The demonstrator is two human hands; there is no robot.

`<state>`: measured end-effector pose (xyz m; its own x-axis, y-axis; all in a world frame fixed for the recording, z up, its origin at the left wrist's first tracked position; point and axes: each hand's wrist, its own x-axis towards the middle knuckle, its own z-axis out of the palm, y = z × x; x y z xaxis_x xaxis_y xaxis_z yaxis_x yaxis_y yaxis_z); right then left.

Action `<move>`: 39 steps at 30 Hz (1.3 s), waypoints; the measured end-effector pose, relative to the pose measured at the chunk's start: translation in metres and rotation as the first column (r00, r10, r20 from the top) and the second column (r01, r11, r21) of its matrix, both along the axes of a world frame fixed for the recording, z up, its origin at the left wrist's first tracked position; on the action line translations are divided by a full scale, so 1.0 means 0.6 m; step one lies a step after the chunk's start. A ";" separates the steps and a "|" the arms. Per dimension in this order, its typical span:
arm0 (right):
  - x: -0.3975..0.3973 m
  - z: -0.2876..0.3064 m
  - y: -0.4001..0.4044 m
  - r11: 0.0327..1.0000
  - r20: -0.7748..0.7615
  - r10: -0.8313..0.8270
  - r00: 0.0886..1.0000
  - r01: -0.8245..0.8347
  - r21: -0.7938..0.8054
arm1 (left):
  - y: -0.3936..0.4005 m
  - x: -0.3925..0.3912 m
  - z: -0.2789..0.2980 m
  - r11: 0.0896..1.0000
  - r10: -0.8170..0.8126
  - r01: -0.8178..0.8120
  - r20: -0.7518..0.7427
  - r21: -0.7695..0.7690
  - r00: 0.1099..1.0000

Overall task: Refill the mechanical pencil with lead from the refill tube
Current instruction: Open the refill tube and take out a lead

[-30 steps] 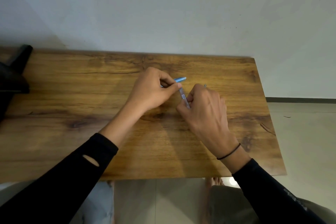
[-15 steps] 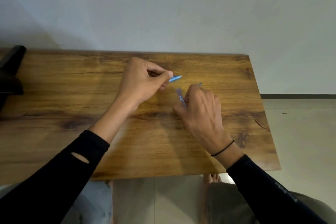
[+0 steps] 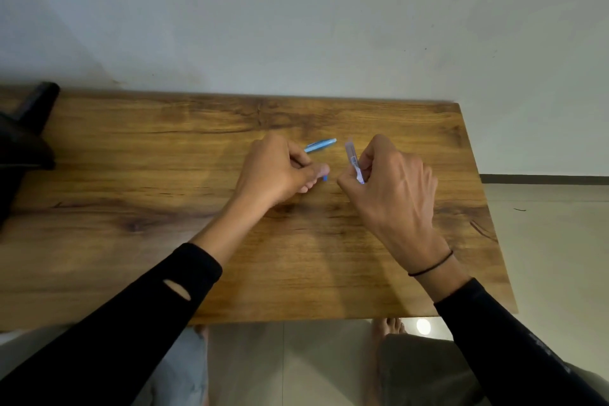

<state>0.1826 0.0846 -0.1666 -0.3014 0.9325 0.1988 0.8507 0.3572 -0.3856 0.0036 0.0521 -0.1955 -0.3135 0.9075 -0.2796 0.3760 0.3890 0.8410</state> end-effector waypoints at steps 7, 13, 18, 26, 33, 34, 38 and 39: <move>0.017 0.012 0.023 0.972 -0.227 0.227 0.947 -0.205 0.114 | 0.019 -0.010 0.031 0.970 0.149 -0.231 0.944 -0.081 0.295; 0.036 0.029 0.040 0.872 -0.159 0.481 0.862 -0.453 0.186 | 0.000 0.020 0.033 0.974 0.067 -0.215 0.997 -0.072 -0.031; 0.043 0.047 0.044 0.808 -0.037 0.568 0.822 -0.548 0.216 | -0.015 0.053 0.031 0.972 0.032 -0.231 0.996 -0.050 -0.081; 0.031 0.063 0.036 0.752 0.092 0.584 0.806 -0.581 0.312 | -0.017 0.064 0.029 0.965 -0.095 -0.255 0.988 0.062 -0.121; 0.033 0.068 0.037 0.742 0.163 0.542 0.825 -0.560 0.368 | -0.018 0.063 0.025 0.966 -0.133 -0.239 0.982 0.098 -0.136; 0.034 0.069 0.037 0.749 0.161 0.526 0.835 -0.545 0.376 | -0.017 0.063 0.025 0.966 -0.137 -0.238 0.980 0.101 -0.141; 0.042 0.072 0.040 0.802 0.098 0.425 0.900 -0.425 0.419 | -0.017 0.064 0.027 0.967 -0.141 -0.235 0.973 0.095 -0.185; 0.044 0.073 0.041 0.817 0.080 0.396 0.915 -0.391 0.423 | -0.017 0.064 0.028 0.968 -0.143 -0.230 0.971 0.097 -0.191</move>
